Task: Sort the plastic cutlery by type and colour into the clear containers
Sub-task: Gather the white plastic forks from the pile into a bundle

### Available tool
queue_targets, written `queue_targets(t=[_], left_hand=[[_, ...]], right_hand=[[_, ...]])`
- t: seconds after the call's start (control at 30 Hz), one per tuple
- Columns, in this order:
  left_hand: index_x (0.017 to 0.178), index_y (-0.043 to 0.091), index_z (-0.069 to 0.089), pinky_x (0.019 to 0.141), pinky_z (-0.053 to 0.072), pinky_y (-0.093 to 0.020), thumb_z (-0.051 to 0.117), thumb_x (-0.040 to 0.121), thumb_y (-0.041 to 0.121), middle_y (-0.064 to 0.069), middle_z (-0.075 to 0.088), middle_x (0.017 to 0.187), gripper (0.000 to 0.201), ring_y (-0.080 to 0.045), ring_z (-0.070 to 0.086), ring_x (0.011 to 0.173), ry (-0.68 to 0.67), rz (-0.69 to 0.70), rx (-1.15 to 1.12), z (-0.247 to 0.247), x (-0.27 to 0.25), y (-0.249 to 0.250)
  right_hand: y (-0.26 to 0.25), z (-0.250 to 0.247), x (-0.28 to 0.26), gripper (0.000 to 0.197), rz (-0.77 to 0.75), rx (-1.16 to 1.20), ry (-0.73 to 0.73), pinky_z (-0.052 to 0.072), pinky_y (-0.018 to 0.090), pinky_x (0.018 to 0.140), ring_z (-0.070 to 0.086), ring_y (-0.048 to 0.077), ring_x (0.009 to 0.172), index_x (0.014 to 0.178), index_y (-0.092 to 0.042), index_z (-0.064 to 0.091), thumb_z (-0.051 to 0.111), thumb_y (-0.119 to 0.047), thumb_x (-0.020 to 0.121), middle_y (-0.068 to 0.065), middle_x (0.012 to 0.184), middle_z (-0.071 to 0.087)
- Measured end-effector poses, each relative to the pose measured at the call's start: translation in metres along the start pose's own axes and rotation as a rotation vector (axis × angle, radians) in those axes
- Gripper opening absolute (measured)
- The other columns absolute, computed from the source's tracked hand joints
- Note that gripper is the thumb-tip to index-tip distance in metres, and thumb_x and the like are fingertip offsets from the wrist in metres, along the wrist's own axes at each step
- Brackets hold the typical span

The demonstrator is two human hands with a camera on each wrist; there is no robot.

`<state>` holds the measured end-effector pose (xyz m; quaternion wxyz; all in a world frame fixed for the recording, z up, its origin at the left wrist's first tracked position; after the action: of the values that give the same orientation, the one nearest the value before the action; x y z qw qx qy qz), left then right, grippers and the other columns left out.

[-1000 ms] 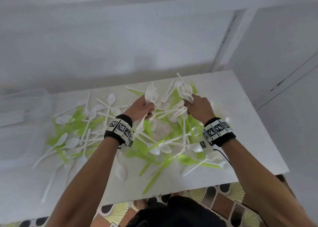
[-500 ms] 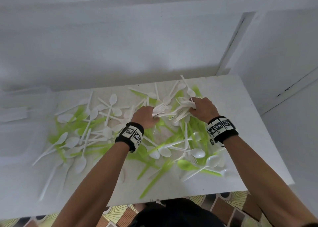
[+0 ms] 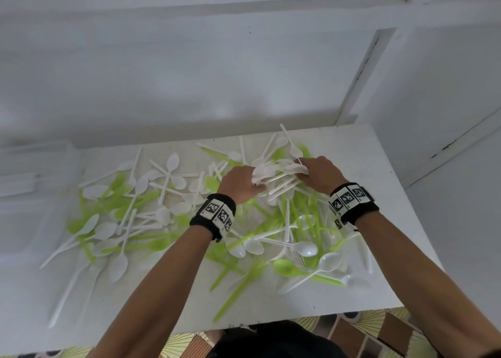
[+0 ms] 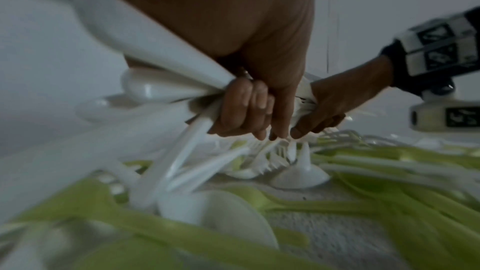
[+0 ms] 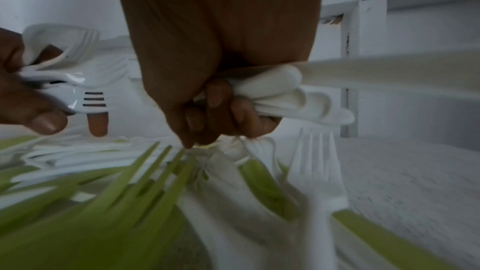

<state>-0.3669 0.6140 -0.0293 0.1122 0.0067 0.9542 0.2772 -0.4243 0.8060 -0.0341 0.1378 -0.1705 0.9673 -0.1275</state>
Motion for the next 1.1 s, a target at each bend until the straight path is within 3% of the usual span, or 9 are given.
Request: queue_targets(t=[0.1,0.17,0.3,0.43,0.53,0.77,0.9,1.0,1.1], left_hand=[[0.095,0.014,0.06,0.067,0.041,-0.031,0.07,0.085,0.041,-0.002,0.061,0.087,0.031,-0.026,0.063,0.086,-0.057,-0.013,0.092,0.023,0.008,0.006],[0.093,0.015,0.064,0.065,0.042,-0.03,0.069,0.082,0.038,-0.002,0.064,0.086,0.026,-0.027,0.064,0.084,-0.052,-0.022,0.137,0.026,0.009,0.008],[0.083,0.016,0.053,0.064,0.04,-0.032,0.063,0.086,0.035,-0.002,0.056,0.082,0.021,-0.025,0.058,0.079,-0.015,0.008,0.25,0.023,0.008,0.006],[0.103,0.014,0.065,0.069,0.043,-0.032,0.065,0.087,0.036,-0.007,0.062,0.094,0.027,-0.03,0.064,0.092,-0.017,0.018,0.363,0.023,0.003,-0.006],[0.107,0.013,0.068,0.068,0.043,-0.033,0.06,0.09,0.039,-0.009,0.066,0.096,0.031,-0.03,0.065,0.091,0.027,0.044,0.421,0.019,-0.001,-0.011],[0.11,0.018,0.065,0.068,0.044,-0.032,0.066,0.084,0.052,-0.004,0.067,0.095,0.042,-0.026,0.065,0.091,0.018,0.058,0.391,0.017,-0.009,-0.016],[0.106,0.017,0.068,0.067,0.042,-0.031,0.058,0.091,0.041,-0.001,0.056,0.083,0.03,-0.026,0.064,0.087,0.035,0.078,0.409,0.007,-0.011,-0.009],[0.102,0.024,0.072,0.065,0.04,-0.028,0.06,0.086,0.042,0.002,0.058,0.077,0.027,-0.022,0.06,0.075,0.073,0.124,0.454,-0.018,-0.017,-0.002],[0.092,0.024,0.07,0.065,0.041,-0.028,0.063,0.081,0.047,0.004,0.059,0.072,0.027,-0.02,0.055,0.069,0.074,0.138,0.457,-0.048,-0.027,-0.003]], right_hand=[[-0.001,0.006,0.007,0.028,-0.024,-0.039,-0.072,0.046,0.038,0.078,0.061,0.036,0.102,0.119,-0.015,0.06,0.059,-0.034,0.098,0.013,0.108,0.066],[0.0,0.006,0.009,0.028,-0.043,-0.052,-0.086,0.042,0.035,0.076,0.061,0.034,0.1,0.114,-0.012,0.061,0.06,-0.035,0.098,0.013,0.105,0.066],[0.01,0.005,0.008,0.02,-0.049,0.026,-0.093,0.039,0.033,0.071,0.063,0.032,0.092,0.095,-0.018,0.06,0.063,-0.038,0.097,0.007,0.091,0.064],[0.017,0.0,0.007,0.025,-0.047,0.059,-0.077,0.042,0.034,0.074,0.064,0.032,0.096,0.106,-0.012,0.07,0.06,-0.035,0.098,0.011,0.1,0.072],[0.022,-0.013,0.004,0.021,-0.005,0.095,-0.018,0.043,0.034,0.074,0.06,0.028,0.088,0.098,-0.011,0.07,0.064,-0.031,0.096,0.009,0.094,0.07],[0.041,-0.013,0.003,0.032,0.09,0.168,-0.01,0.038,0.031,0.064,0.058,0.025,0.075,0.062,-0.032,0.05,0.068,-0.037,0.087,-0.004,0.071,0.057],[0.046,-0.013,0.005,0.024,0.112,0.13,0.009,0.042,0.032,0.069,0.059,0.026,0.086,0.074,-0.027,0.058,0.062,-0.048,0.086,0.003,0.083,0.064],[0.038,-0.019,0.011,0.029,0.091,0.1,0.089,0.041,0.032,0.07,0.053,0.023,0.086,0.084,-0.021,0.056,0.06,-0.05,0.088,0.006,0.087,0.066],[0.011,-0.009,0.015,0.032,-0.029,0.071,-0.032,0.047,0.035,0.073,0.057,0.022,0.083,0.085,-0.022,0.058,0.064,-0.053,0.089,0.003,0.086,0.067]])
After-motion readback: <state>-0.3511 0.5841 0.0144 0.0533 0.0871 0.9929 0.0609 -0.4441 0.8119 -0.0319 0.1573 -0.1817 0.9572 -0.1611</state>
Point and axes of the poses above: each hand's wrist, its own x-axis towards the middle knuckle, its own z-axis out of the palm, y = z × x, the point moved 10 cm from there along x, towards the middle knuckle
